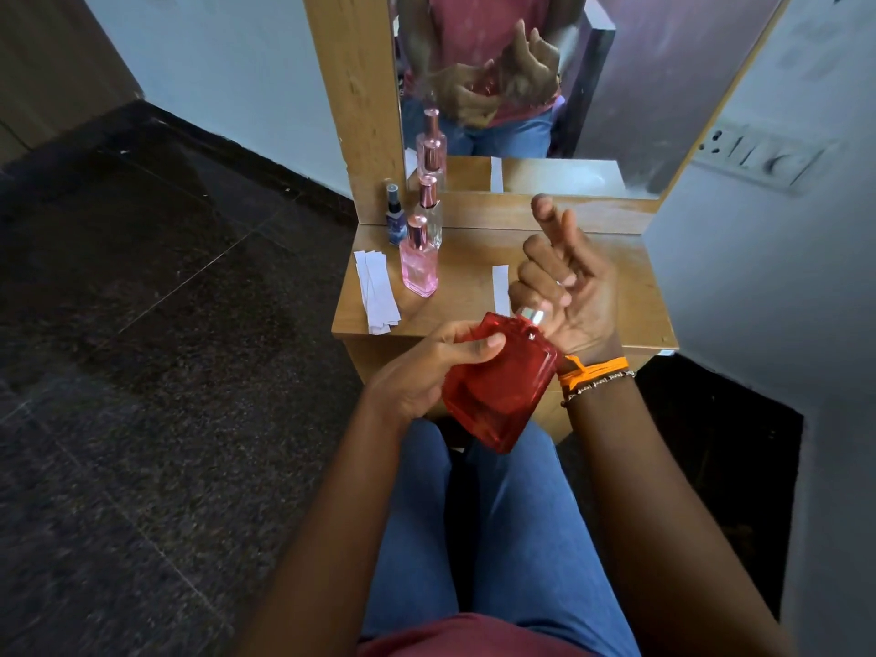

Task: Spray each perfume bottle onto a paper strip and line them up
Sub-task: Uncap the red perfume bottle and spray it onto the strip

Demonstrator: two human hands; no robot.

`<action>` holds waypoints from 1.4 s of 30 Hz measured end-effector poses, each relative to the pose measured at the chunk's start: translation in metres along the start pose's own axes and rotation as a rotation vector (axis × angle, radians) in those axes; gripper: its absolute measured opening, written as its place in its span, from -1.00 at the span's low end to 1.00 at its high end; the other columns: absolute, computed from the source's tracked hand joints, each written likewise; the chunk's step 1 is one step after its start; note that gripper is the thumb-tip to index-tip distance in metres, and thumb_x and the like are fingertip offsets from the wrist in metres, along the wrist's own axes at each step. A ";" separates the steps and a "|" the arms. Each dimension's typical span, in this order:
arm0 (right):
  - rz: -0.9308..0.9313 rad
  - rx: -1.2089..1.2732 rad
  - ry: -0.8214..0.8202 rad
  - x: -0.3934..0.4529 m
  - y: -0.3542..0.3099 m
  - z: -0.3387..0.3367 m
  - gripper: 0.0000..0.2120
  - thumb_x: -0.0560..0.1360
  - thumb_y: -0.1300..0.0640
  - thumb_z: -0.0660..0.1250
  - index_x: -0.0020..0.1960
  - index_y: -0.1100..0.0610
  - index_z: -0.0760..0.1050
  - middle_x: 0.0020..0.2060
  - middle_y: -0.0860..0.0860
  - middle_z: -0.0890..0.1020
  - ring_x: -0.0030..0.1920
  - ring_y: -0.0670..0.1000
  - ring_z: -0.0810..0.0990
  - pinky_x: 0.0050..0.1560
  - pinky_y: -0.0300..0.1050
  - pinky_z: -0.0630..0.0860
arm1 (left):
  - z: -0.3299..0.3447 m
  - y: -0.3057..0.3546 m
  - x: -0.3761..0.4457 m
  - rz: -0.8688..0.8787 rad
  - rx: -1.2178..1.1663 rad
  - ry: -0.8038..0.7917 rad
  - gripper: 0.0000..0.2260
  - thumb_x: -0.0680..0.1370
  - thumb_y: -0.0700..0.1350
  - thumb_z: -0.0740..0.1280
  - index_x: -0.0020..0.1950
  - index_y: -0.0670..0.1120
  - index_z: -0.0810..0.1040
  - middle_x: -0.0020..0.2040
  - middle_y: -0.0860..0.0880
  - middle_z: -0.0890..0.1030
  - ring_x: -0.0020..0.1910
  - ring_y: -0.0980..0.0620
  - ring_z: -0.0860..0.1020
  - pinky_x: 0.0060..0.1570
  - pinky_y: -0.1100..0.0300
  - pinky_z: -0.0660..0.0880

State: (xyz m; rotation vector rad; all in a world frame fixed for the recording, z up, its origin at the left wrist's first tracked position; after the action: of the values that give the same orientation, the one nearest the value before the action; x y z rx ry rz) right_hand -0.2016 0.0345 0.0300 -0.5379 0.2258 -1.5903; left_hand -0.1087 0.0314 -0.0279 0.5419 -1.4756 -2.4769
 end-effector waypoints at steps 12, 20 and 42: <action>-0.152 -0.675 0.689 -0.011 -0.028 -0.013 -0.81 0.57 0.14 0.18 -0.22 0.10 0.39 -0.63 -0.11 0.20 -0.60 -0.11 0.14 -0.51 -0.25 0.13 | 0.007 0.024 0.003 0.220 0.673 0.406 -0.73 0.38 -0.02 0.45 0.05 -0.05 0.60 -0.05 -0.04 0.68 -0.02 -0.01 0.63 0.08 -0.08 0.55; -0.181 -0.292 0.308 -0.007 -0.048 -0.015 -0.86 0.57 0.18 0.09 -0.09 0.12 0.41 -0.58 -0.08 0.22 -0.55 -0.12 0.24 -0.48 -0.30 0.29 | 0.000 0.000 -0.008 0.056 0.221 0.154 -0.74 0.39 -0.13 0.40 0.05 -0.16 0.58 -0.12 -0.01 0.69 -0.11 0.08 0.65 -0.16 0.28 0.55; -0.174 -1.332 0.275 -0.061 -0.019 -0.035 -0.53 0.48 0.16 0.35 0.32 -0.12 0.32 0.20 -0.05 0.51 0.16 -0.09 0.54 0.13 -0.23 0.51 | -0.011 0.013 0.011 0.202 0.265 0.410 -0.67 0.42 -0.21 0.43 0.15 -0.07 0.47 0.02 -0.03 0.64 -0.02 0.15 0.61 -0.14 0.33 0.54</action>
State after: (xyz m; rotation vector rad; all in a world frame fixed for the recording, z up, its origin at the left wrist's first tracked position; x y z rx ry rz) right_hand -0.2337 0.0899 -0.0039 -1.3562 1.5285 -1.5054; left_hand -0.1147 0.0122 -0.0233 0.8423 -1.5973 -1.8877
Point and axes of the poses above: each hand's wrist, its own x-axis towards the middle knuckle, its own z-axis out of the palm, y = z × x, the point moved 6 cm from there along x, towards the middle knuckle
